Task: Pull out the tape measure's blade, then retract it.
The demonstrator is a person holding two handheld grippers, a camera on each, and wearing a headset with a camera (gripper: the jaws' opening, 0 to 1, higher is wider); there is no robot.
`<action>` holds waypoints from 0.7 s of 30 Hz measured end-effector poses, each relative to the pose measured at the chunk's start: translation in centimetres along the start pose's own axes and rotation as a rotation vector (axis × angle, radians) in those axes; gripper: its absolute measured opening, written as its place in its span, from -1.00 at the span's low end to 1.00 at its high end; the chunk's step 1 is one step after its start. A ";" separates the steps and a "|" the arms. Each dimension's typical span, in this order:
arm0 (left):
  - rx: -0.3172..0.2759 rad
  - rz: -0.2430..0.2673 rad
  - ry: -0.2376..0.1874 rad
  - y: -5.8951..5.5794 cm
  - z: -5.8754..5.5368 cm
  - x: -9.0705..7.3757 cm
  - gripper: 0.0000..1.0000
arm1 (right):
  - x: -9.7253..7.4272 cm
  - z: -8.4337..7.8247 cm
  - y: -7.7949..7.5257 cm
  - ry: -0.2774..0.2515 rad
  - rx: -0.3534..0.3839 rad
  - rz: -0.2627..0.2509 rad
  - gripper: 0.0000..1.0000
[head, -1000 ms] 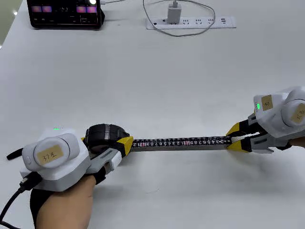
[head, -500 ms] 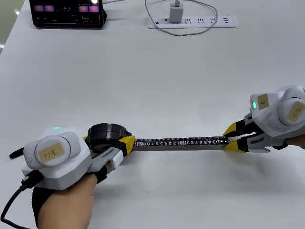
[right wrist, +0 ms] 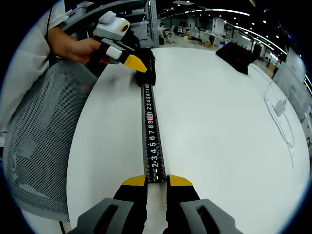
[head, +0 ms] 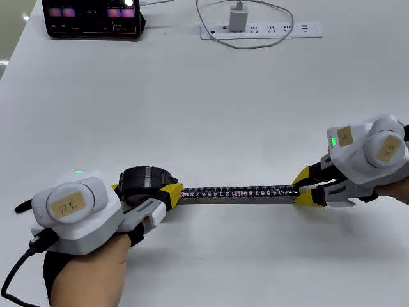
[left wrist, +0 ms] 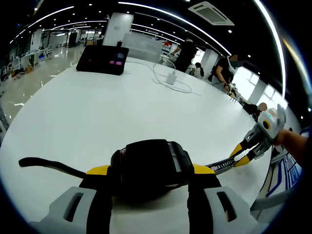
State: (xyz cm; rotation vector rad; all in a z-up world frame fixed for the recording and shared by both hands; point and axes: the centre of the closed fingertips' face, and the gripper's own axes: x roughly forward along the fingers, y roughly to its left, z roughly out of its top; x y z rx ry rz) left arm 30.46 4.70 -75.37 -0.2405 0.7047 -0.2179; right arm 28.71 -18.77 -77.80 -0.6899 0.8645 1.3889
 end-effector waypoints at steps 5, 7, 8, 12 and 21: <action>-0.006 -0.006 0.000 0.0 0.0 0.0 0.15 | 0.4 0.5 0.2 -0.004 -0.001 0.006 -0.79; -0.006 -0.007 0.000 0.0 -0.1 0.0 0.15 | 0.4 0.6 0.3 -0.004 -0.004 0.008 -0.79; -0.007 -0.007 0.000 0.0 0.0 0.0 0.15 | 0.4 0.7 0.3 -0.005 -0.003 0.010 -0.79; -0.011 -0.009 0.000 0.0 -0.1 -0.1 0.15 | 0.4 0.8 0.4 -0.007 0.003 0.013 -0.79; -0.012 -0.013 0.001 -0.1 0.0 -0.1 0.15 | 0.6 1.2 0.5 -0.018 0.011 0.023 -0.79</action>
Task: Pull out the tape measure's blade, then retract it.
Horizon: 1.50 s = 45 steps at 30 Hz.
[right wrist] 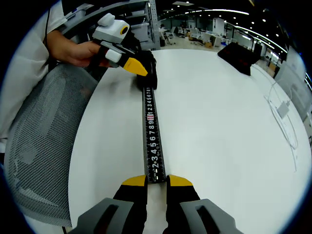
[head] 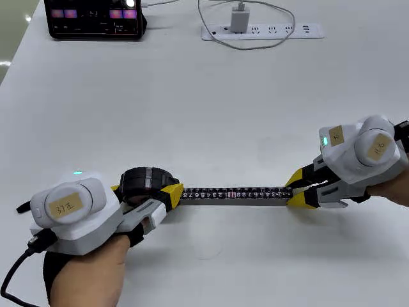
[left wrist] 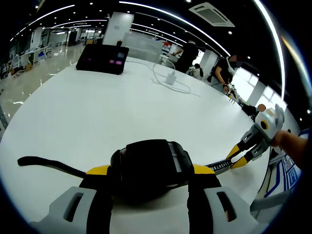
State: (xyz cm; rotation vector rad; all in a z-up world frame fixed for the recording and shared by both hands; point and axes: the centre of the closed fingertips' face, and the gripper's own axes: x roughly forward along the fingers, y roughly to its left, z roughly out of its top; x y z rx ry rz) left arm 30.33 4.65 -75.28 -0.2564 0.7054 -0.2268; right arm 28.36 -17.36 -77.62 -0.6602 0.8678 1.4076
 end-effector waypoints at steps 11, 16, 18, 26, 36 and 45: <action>-0.010 -0.004 -0.001 -0.1 0.0 -0.1 0.15 | 0.4 1.0 0.0 -0.020 0.007 0.009 -0.79; -0.011 -0.007 -0.002 -0.1 0.1 -0.1 0.15 | 0.6 1.6 0.0 -0.034 0.008 0.015 -0.79; -0.012 -0.009 -0.003 0.0 0.1 -0.1 0.15 | 0.8 1.9 0.0 -0.038 0.007 0.016 -0.79; -0.017 -0.014 -0.002 0.0 0.0 -0.1 0.15 | 1.4 2.8 -0.1 -0.047 -0.004 0.020 -0.79; -0.021 -0.019 -0.001 0.0 0.0 -0.1 0.15 | 1.9 3.7 0.0 -0.057 -0.010 0.029 -0.79; -0.031 -0.024 -0.004 0.1 0.1 -0.2 0.15 | 2.4 4.3 -0.1 -0.062 -0.013 0.035 -0.79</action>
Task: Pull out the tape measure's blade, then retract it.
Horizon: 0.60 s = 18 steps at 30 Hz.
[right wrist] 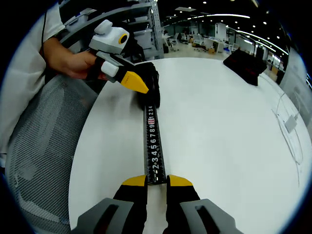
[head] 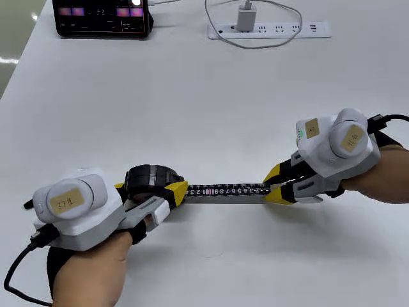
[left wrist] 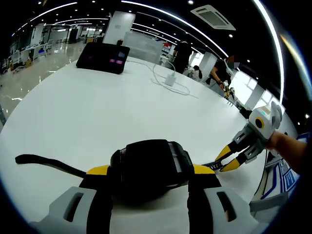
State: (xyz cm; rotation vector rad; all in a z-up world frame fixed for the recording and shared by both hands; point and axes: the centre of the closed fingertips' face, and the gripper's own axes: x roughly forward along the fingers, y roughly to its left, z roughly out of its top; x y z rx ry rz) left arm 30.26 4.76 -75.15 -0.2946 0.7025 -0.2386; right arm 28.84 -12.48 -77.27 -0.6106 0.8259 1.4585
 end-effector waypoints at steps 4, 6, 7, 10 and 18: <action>0.001 -0.002 0.001 0.0 0.0 0.0 0.15 | 0.2 0.3 0.0 -0.006 0.000 0.002 -0.79; 0.000 -0.003 0.001 0.0 0.0 0.0 0.15 | 0.3 0.4 0.0 -0.008 0.000 0.004 -0.79; 0.001 -0.002 0.001 0.0 0.0 0.0 0.15 | 0.4 0.5 0.0 -0.008 -0.001 0.005 -0.78; -0.001 -0.003 0.002 0.1 0.0 0.0 0.15 | 0.6 0.6 -0.1 -0.009 -0.001 0.008 -0.78; -0.007 -0.005 0.001 0.1 0.0 0.0 0.15 | 1.0 1.2 -0.2 -0.019 -0.006 0.012 -0.78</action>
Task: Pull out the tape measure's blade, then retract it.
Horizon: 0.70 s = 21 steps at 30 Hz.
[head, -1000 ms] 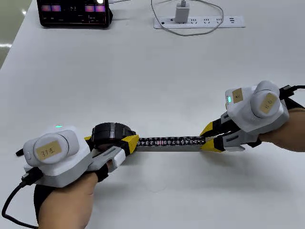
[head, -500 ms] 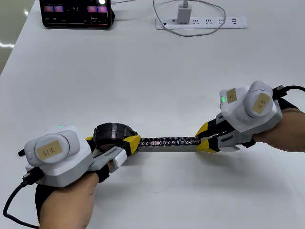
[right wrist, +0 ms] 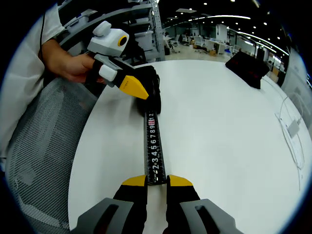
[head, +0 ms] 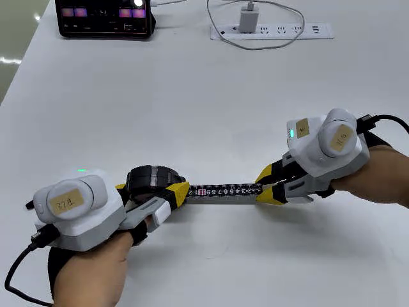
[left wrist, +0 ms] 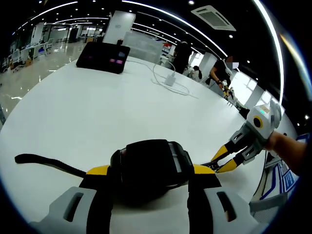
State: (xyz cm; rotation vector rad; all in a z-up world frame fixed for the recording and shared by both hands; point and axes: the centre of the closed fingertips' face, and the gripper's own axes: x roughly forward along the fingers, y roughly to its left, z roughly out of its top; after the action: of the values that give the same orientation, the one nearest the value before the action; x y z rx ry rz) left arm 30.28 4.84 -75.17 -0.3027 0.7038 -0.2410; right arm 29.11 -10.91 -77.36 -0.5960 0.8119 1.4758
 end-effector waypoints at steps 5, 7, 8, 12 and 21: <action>-0.001 -0.001 0.000 0.0 0.0 0.0 0.15 | 0.3 0.4 0.1 -0.005 -0.004 0.003 -0.78; -0.004 -0.002 0.000 0.0 0.0 0.0 0.15 | 0.3 0.5 0.1 -0.006 -0.004 0.005 -0.78; -0.004 -0.002 0.000 0.1 0.0 0.0 0.15 | 0.4 0.5 0.1 -0.007 -0.003 0.006 -0.78; -0.006 -0.004 -0.001 0.1 0.0 0.0 0.15 | 0.6 0.8 0.1 -0.012 -0.006 0.009 -0.78; -0.010 -0.007 -0.002 0.2 0.1 0.0 0.15 | 1.1 1.5 0.1 -0.020 -0.006 0.017 -0.78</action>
State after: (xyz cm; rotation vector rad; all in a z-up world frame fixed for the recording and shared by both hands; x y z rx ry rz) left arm 30.36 5.01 -75.22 -0.3154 0.7023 -0.2441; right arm 29.11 -9.03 -77.24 -0.5791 0.7988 1.4980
